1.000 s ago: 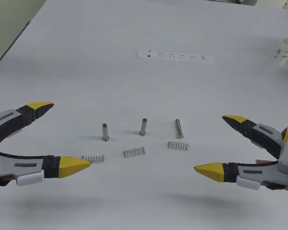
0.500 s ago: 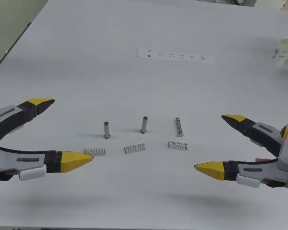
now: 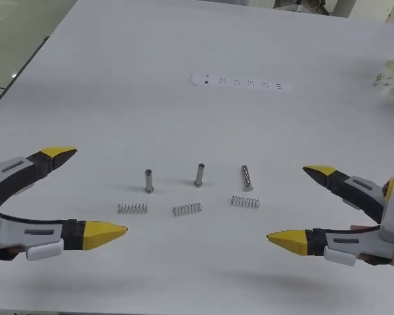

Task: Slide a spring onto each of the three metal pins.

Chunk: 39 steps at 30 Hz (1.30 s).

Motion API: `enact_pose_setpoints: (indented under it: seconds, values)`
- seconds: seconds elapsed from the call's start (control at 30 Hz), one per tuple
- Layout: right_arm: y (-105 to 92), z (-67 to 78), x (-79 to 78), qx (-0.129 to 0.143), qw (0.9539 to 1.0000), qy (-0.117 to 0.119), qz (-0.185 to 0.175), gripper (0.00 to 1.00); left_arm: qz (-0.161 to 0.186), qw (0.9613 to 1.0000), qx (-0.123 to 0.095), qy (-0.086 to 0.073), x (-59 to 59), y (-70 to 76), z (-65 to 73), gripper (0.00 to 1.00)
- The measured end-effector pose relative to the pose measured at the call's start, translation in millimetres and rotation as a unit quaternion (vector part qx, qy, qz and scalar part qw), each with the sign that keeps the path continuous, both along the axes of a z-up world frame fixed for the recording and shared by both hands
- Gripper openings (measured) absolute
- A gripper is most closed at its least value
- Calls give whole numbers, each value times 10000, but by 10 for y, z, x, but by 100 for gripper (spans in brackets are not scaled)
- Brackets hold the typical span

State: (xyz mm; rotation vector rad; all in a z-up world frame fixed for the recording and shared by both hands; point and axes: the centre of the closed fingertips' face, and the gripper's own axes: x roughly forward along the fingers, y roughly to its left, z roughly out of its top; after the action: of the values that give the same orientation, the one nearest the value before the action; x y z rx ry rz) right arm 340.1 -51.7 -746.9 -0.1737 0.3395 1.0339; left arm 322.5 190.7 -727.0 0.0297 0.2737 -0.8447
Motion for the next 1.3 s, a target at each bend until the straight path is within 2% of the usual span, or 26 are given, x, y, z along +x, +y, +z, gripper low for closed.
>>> enact_pose_setpoints:
  seconds: [0.2,0.4,0.9,1.3]
  values:
    - [-76,-145,-21,-106,9999,107,-56,93,40,10000,12,66,-9,22,-58,98]
    - [-66,-172,-55,-166,9997,158,-27,93,44,10000,-3,77,-20,27,-65,98]
    - [-21,-122,-44,-117,9998,169,-55,93,41,9999,-67,86,-8,8,-69,98]
    - [0,-42,143,-95,9998,172,-44,90,86,9998,-115,141,18,17,-100,98]
